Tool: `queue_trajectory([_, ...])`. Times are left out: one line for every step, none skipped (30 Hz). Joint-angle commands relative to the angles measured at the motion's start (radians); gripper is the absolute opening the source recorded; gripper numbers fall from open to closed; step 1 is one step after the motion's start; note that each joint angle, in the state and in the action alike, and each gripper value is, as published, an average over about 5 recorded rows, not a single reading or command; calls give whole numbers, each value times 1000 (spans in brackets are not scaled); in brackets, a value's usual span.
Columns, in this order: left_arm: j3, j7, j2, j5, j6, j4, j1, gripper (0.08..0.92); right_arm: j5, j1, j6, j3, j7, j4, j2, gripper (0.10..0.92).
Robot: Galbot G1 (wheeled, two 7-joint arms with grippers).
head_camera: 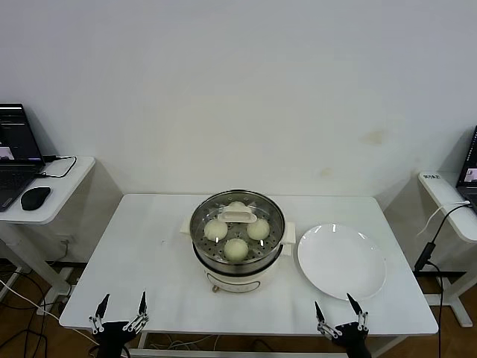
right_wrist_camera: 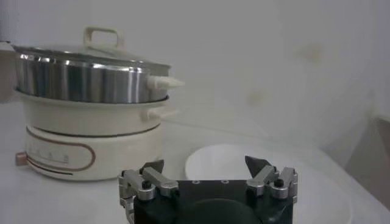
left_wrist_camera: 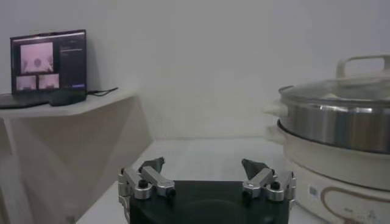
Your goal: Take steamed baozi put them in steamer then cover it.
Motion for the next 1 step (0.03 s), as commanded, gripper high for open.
queue_trajectory([-6, 34, -7, 3, -6, 13, 13, 823, 21, -3, -33, 2, 1, 23, 2, 823])
